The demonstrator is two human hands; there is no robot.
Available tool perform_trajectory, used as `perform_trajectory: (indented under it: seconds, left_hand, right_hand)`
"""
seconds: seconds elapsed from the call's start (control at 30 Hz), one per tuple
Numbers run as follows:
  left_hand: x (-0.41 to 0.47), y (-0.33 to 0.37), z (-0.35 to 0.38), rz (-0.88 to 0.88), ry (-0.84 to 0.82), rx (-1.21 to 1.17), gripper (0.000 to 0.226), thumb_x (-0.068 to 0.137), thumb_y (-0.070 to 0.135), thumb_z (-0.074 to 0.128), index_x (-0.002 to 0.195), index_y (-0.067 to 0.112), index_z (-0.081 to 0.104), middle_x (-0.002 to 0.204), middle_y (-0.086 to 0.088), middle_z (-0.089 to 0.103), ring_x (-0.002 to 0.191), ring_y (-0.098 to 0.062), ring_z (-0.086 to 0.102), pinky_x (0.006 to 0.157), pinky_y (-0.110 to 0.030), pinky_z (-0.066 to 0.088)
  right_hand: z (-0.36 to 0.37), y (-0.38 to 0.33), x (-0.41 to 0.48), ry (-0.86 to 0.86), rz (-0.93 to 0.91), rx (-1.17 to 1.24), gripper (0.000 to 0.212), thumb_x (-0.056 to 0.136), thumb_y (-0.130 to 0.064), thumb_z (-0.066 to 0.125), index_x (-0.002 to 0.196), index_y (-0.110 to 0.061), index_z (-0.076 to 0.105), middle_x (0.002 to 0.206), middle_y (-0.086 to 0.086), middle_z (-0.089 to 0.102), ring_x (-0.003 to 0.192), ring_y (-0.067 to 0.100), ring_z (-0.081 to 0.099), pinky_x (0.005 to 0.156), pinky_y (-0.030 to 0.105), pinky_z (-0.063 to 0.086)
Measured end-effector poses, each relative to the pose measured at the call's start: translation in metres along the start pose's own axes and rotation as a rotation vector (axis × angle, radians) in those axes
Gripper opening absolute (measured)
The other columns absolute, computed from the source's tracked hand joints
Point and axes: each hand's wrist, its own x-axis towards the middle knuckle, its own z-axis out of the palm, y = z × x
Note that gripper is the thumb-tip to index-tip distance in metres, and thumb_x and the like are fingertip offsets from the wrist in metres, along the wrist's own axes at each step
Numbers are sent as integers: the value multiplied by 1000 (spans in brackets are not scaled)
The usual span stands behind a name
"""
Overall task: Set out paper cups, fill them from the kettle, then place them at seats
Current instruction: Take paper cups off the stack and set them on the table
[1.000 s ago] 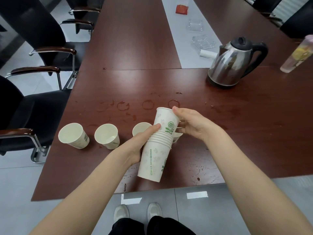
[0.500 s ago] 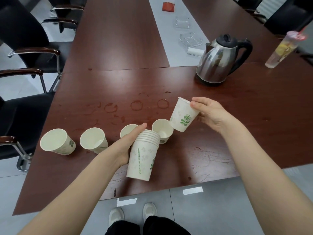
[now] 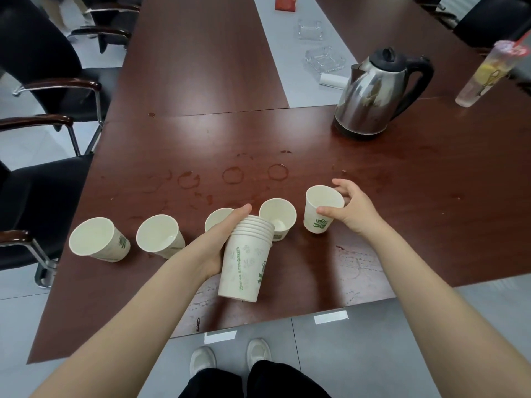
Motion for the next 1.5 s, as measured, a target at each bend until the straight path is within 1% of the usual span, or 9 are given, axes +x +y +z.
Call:
perform_trajectory:
  seconds: [0.27,0.63,0.8,0.93,1.0,1.13,1.27,1.4,1.5]
  left_hand:
    - [-3,-3,-3,3,-7,-20,55,91,45,53,47,19,71,60,-4,69,53,-15,67,50,-23,55]
    - [0,-8,-5,-14,-7,18,45,89,45,56,60,14,72,65,-9,71,54,-18,68,50,-25,55]
    - [-1,-5,-8,-16,-28,16,38,85,46,58,81,10,68,74,-12,73,62,-21,70,56,-27,57]
    - [-2,-3,-5,-15,-44,-1,51,69,52,65,93,7,67,86,-15,73,71,-23,71,69,-33,57]
    - [-1,-2,-3,1,-39,-14,56,71,55,63,96,6,67,90,-16,73,74,-24,71,74,-35,57]
    - [1,0,0,46,-49,-13,56,87,58,49,99,5,66,82,-12,73,68,-21,71,62,-30,59]
    - [4,4,-2,69,-30,1,56,86,59,49,94,7,67,79,-11,73,66,-21,71,61,-31,58]
    - [2,6,-3,53,-45,-38,53,80,55,56,95,6,67,79,-10,73,66,-21,70,60,-30,58]
    - [1,8,-5,9,-34,-39,67,65,53,68,110,3,65,93,-16,71,77,-27,69,69,-35,58]
  right_hand:
    - [3,15,-2,-47,14,-85,79,68,-9,85,136,-17,46,129,-1,51,114,16,49,90,25,39]
    - [-3,16,-1,-162,86,-110,89,70,-14,83,144,-22,36,142,-1,45,128,17,45,102,27,35]
    - [-1,-11,-6,61,-51,-183,63,80,-27,75,136,-25,48,140,-3,46,135,16,37,107,30,31]
    - [12,-51,-17,-5,-198,-111,10,85,-20,70,91,-27,69,103,-8,63,99,4,57,85,17,40]
    - [22,-72,-24,-217,-185,-59,9,86,-21,69,83,-29,72,91,-13,70,87,-3,60,81,15,41]
    - [47,-92,-34,-539,-174,-72,10,87,-21,67,81,-25,74,85,-12,73,79,-4,61,75,12,45]
    - [62,-94,-32,-582,-170,23,19,88,-15,65,72,-23,72,66,-12,62,63,3,47,62,20,37]
    - [67,-97,-28,-552,-180,83,20,90,-10,62,72,-18,68,66,-2,57,61,9,46,57,21,39]
    - [69,-100,-26,-542,-160,47,21,90,-10,62,70,-16,65,62,-4,55,57,7,47,55,19,40]
